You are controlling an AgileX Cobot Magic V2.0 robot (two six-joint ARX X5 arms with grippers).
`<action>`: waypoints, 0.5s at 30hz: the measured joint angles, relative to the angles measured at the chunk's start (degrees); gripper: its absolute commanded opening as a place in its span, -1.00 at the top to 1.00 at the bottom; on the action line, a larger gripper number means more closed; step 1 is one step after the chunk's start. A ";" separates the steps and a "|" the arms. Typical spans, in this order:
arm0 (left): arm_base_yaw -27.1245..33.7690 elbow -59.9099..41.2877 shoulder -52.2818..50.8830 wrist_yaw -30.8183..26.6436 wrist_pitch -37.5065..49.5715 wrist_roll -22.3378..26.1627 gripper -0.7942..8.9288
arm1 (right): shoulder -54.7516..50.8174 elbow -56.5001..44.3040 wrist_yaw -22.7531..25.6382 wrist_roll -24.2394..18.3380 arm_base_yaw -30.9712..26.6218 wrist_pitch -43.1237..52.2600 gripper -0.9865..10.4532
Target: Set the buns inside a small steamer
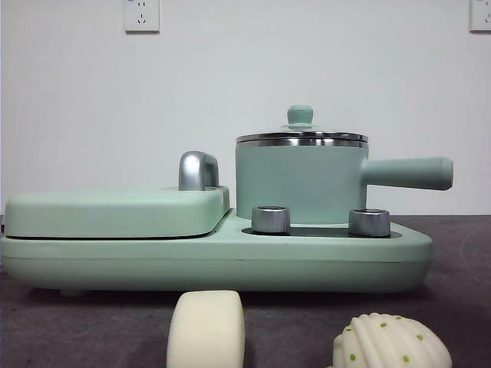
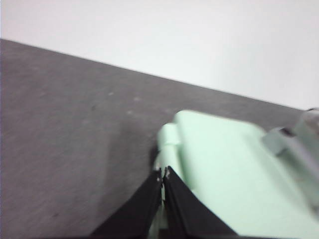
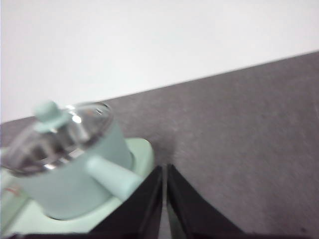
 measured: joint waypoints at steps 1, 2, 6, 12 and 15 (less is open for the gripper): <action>-0.35 1.27 1.46 0.46 0.04 -0.22 0.82 | 0.83 1.75 -0.81 0.11 0.26 -0.83 0.80; -0.63 2.67 3.13 1.20 0.00 -0.46 0.82 | 1.90 3.58 -1.73 0.22 0.39 -1.51 0.80; -1.70 9.05 10.25 4.76 -0.42 -1.09 0.82 | 6.82 11.43 -6.75 0.28 0.68 -4.87 0.80; -2.89 21.07 21.05 10.14 -4.11 -1.14 0.82 | 16.06 22.43 -14.80 -0.59 0.68 -11.34 0.80; -3.28 26.95 26.58 15.15 -5.40 -0.15 0.82 | 21.03 27.15 -19.93 -2.75 0.68 -14.45 0.80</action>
